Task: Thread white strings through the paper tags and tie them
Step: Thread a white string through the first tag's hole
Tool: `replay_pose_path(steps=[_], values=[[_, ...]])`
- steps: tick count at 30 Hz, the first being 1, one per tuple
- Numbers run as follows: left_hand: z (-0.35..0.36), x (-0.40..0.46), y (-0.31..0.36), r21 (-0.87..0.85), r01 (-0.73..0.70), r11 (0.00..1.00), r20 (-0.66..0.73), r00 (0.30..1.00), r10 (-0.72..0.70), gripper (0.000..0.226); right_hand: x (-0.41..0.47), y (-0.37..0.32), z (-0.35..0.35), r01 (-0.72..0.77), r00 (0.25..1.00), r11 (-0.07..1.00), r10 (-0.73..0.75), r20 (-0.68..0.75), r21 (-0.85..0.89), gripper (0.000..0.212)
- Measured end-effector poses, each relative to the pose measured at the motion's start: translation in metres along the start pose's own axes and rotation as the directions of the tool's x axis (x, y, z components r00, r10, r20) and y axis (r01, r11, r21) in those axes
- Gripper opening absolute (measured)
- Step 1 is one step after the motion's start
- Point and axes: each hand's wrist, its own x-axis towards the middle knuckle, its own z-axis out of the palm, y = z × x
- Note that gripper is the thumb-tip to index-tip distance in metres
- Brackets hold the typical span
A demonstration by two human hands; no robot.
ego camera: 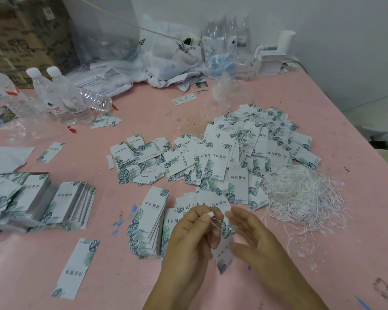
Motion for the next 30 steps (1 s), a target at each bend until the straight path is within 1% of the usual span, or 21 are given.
replay_pose_path(steps=[2, 3, 4, 6, 7, 9, 10, 12, 13, 14, 16, 17, 19, 21, 23, 26, 28, 30], values=[[0.000, 0.001, 0.003, -0.148, 0.041, 0.988, 0.022, 0.999, -0.038, 0.004, 0.001, 0.002, 0.006, 0.000, 0.997, 0.997, -0.006, 0.083, 0.073, 0.062], [-0.001, 0.002, 0.004, -0.208, 0.054, 0.977, 0.035, 0.998, -0.048, 0.006, 0.002, 0.002, 0.009, -0.004, 0.994, 0.995, -0.007, 0.108, 0.103, 0.059], [-0.001, 0.003, 0.006, -0.251, 0.062, 0.966, 0.045, 0.998, -0.052, 0.009, 0.002, 0.003, 0.012, -0.010, 0.993, 0.992, -0.005, 0.119, 0.126, 0.051], [-0.003, 0.006, 0.008, -0.309, 0.054, 0.949, 0.062, 0.997, -0.036, 0.018, 0.001, 0.002, 0.017, -0.011, 0.995, 0.985, -0.006, 0.098, 0.172, 0.027], [-0.005, 0.008, 0.009, -0.336, 0.049, 0.940, 0.069, 0.997, -0.027, 0.023, 0.000, 0.004, 0.018, -0.019, 0.997, 0.980, 0.004, 0.080, 0.196, 0.018], [-0.011, 0.012, 0.010, -0.383, 0.031, 0.923, 0.055, 0.998, -0.011, 0.023, -0.003, 0.006, 0.017, -0.056, 0.996, 0.969, 0.039, 0.075, 0.240, 0.020], [-0.014, 0.014, 0.010, -0.402, 0.018, 0.916, 0.023, 1.000, -0.010, 0.019, -0.005, 0.007, 0.016, -0.084, 0.994, 0.955, 0.060, 0.092, 0.283, 0.022], [-0.020, 0.019, 0.007, -0.428, -0.009, 0.904, -0.100, 0.994, -0.037, 0.006, -0.007, 0.010, 0.013, -0.138, 0.987, 0.903, 0.094, 0.126, 0.408, 0.019], [-0.021, 0.021, 0.003, -0.427, -0.019, 0.904, -0.175, 0.983, -0.061, 0.008, -0.007, 0.011, 0.012, -0.160, 0.986, 0.870, 0.115, 0.124, 0.467, 0.016], [-0.022, 0.022, -0.003, -0.398, -0.017, 0.917, -0.242, 0.966, -0.087, 0.008, -0.007, 0.012, 0.012, -0.180, 0.984, 0.829, 0.145, 0.108, 0.529, 0.015], [-0.020, 0.019, -0.017, -0.242, 0.033, 0.970, -0.331, 0.936, -0.115, 0.009, -0.006, 0.012, 0.015, -0.190, 0.977, 0.700, 0.205, 0.061, 0.689, 0.020], [-0.018, 0.014, -0.026, -0.132, 0.067, 0.989, -0.354, 0.929, -0.110, 0.008, -0.003, 0.011, 0.017, -0.172, 0.974, 0.640, 0.225, 0.032, 0.749, 0.024], [-0.012, 0.004, -0.040, 0.087, 0.091, 0.992, -0.347, 0.936, -0.055, 0.010, 0.001, 0.006, 0.022, -0.120, 0.972, 0.591, 0.233, -0.026, 0.798, 0.026], [-0.006, -0.001, -0.049, 0.250, 0.059, 0.967, -0.301, 0.953, 0.019, 0.018, 0.004, 0.001, 0.025, -0.087, 0.969, 0.587, 0.238, -0.069, 0.805, 0.023], [-0.004, -0.002, -0.052, 0.338, 0.016, 0.941, -0.286, 0.954, 0.086, 0.017, 0.007, -0.001, 0.025, -0.078, 0.963, 0.589, 0.253, -0.092, 0.805, 0.025], [-0.007, 0.001, -0.054, 0.436, -0.027, 0.900, -0.317, 0.931, 0.181, 0.013, 0.012, -0.001, 0.024, -0.061, 0.949, 0.611, 0.280, -0.144, 0.789, 0.032], [-0.011, 0.003, -0.056, 0.508, -0.080, 0.858, -0.304, 0.915, 0.266, 0.017, 0.020, -0.005, 0.022, -0.059, 0.939, 0.632, 0.297, -0.171, 0.773, 0.034], [-0.016, 0.006, -0.058, 0.567, -0.134, 0.813, -0.296, 0.888, 0.352, 0.024, 0.034, -0.011, 0.015, -0.062, 0.927, 0.648, 0.319, -0.197, 0.759, 0.030]])
